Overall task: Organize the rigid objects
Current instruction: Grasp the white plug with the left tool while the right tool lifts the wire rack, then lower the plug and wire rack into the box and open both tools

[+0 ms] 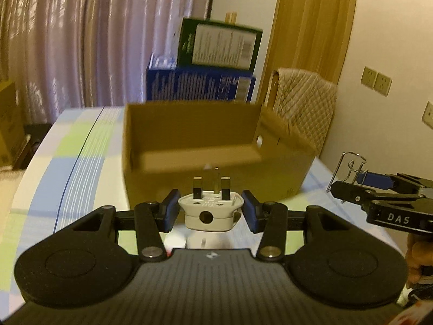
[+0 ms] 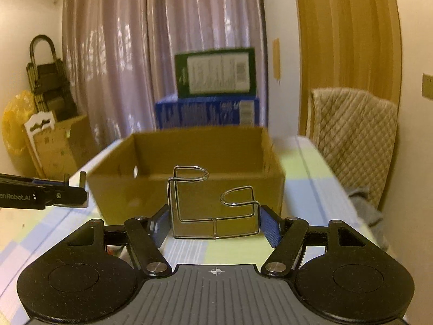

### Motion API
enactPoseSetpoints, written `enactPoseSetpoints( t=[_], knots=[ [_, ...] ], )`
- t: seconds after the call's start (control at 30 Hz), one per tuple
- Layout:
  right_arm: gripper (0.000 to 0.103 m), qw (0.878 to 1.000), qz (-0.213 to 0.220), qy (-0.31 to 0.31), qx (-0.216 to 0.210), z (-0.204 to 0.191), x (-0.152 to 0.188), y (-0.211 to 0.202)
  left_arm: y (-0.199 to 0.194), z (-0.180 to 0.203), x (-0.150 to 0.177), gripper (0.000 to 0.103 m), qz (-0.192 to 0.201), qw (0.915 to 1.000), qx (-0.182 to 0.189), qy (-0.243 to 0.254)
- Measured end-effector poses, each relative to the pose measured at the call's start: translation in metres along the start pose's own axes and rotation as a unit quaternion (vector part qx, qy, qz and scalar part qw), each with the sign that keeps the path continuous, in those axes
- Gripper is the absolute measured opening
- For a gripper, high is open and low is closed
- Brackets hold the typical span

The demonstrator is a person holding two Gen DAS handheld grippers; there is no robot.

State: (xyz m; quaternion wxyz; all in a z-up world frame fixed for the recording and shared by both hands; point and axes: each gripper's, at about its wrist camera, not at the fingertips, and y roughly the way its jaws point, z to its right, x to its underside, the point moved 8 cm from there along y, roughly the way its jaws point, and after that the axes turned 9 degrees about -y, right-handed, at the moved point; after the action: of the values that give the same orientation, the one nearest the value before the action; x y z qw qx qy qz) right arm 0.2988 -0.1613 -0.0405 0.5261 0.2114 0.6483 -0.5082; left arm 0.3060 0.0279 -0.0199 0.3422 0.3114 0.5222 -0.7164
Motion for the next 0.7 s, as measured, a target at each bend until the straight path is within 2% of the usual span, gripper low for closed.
enactPoseSetpoints(
  t=[0.27, 0.47, 0.57, 0.7],
  knots=[
    [0.065, 1.0, 0.008, -0.012, -0.004, 0.029, -0.054, 0.04, 0.042, 0.007, -0.049, 0.043, 0.015, 0.9995, 0.001, 0.027],
    [0.065, 1.0, -0.022, -0.011, -0.014, 0.046, -0.072, 0.092, 0.085, -0.009, -0.069, 0.043, 0.002, 0.9997, -0.01, 0.021],
    [0.065, 0.999, -0.042, -0.005, -0.022, 0.05, -0.072, 0.117, 0.107, -0.02, -0.076, 0.043, -0.017, 0.9998, -0.012, 0.008],
    [0.065, 0.997, -0.074, 0.001, -0.032, 0.054, -0.072, 0.155, 0.128, -0.025, -0.086, 0.043, -0.029, 0.9988, -0.024, 0.03]
  ],
)
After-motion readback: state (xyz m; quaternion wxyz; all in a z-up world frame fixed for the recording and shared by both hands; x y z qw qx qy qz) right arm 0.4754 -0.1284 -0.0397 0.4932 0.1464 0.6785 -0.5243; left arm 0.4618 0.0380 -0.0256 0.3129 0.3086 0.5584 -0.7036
